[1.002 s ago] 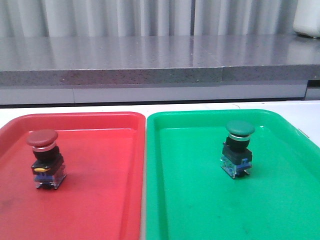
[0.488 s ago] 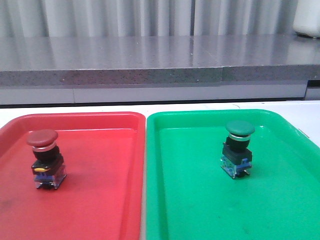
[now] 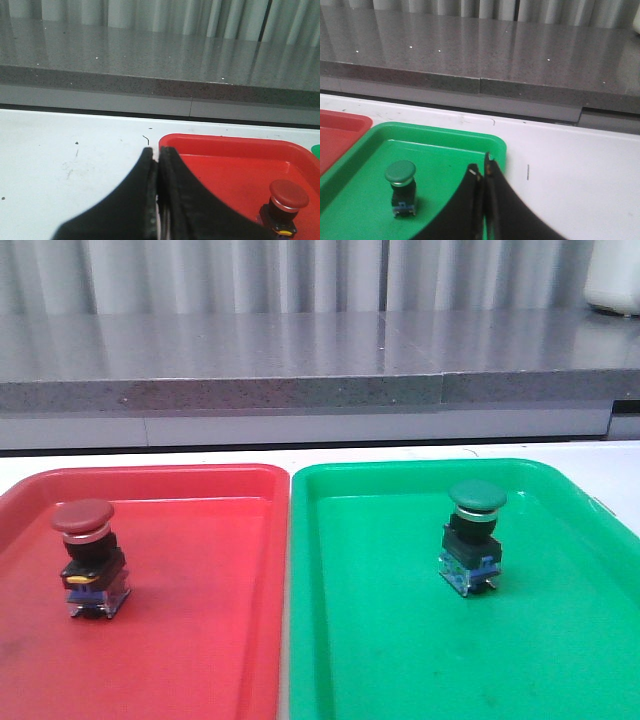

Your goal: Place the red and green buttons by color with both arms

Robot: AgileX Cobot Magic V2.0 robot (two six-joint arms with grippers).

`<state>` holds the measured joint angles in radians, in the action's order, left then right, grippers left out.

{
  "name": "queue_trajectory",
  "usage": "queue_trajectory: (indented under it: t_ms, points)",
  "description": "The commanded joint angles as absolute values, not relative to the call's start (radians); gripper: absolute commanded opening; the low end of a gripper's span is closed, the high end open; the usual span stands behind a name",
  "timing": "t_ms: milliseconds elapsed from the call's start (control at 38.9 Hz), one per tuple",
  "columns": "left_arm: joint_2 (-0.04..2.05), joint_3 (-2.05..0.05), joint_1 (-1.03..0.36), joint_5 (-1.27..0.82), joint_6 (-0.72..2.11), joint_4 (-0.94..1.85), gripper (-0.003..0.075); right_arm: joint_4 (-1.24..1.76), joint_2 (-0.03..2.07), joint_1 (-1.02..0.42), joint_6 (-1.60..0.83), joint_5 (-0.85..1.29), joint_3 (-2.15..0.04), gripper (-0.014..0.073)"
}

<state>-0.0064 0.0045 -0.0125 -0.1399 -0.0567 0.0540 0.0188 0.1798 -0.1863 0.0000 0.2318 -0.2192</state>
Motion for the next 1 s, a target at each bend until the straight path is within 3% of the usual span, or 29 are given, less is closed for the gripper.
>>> queue_trajectory:
  t_ms: [0,308,976]
  points:
    - [-0.022,0.028,-0.011,-0.051,-0.068,0.061,-0.002,-0.007,0.145,-0.137,-0.012,0.102,-0.169,-0.0068]
    - [-0.022,0.028,-0.011,-0.051,-0.068,0.061,-0.002,-0.007,-0.022,0.03,-0.012,0.137,0.02,-0.0068]
    - [-0.02,0.028,-0.011,-0.051,-0.068,0.061,-0.002,-0.007,-0.027,0.034,-0.012,0.179,0.022,-0.0068]
